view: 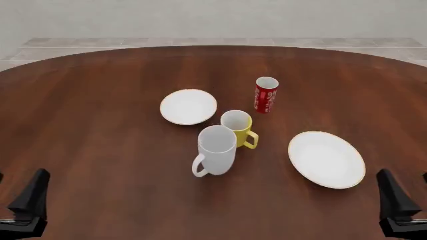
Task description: Put the white mug on the left plate.
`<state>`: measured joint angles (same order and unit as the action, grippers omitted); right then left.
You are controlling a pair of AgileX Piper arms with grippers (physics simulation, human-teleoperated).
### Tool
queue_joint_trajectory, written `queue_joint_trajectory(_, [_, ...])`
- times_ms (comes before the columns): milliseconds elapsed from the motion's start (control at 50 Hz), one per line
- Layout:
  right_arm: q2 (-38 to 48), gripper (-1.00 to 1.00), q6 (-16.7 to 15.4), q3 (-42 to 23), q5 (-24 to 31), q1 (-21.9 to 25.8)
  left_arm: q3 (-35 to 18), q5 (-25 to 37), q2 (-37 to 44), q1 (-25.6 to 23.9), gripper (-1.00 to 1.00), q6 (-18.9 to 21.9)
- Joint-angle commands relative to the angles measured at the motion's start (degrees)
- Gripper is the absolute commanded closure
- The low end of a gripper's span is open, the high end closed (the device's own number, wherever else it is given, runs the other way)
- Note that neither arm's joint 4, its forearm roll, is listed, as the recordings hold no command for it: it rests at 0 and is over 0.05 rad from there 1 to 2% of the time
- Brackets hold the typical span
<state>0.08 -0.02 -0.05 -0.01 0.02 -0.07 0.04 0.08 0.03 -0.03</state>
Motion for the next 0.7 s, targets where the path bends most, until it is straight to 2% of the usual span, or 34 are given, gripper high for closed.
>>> queue_joint_trajectory(20, [0.31, -1.00, -0.04, -0.09, -0.08, 0.21, -0.24, 0.39, 0.10, 0.19, -1.00, -0.19])
queue_joint_trajectory(300, [0.40, -1.00, -0.02, -0.28, -0.15, 0.10, -0.94, 0.75, -0.04, 0.19, -1.00, 0.43])
queue_joint_trajectory(580, [0.23, -1.00, 0.42, -0.52, 0.18, -0.10, -4.48, 3.86, 0.34, -2.24, -1.00, 1.41])
queue_joint_trajectory(700, [0.05, -1.00, 0.49, -0.53, 0.45, -0.09, -5.27, 4.37, 1.11, -3.63, -1.00, 3.58])
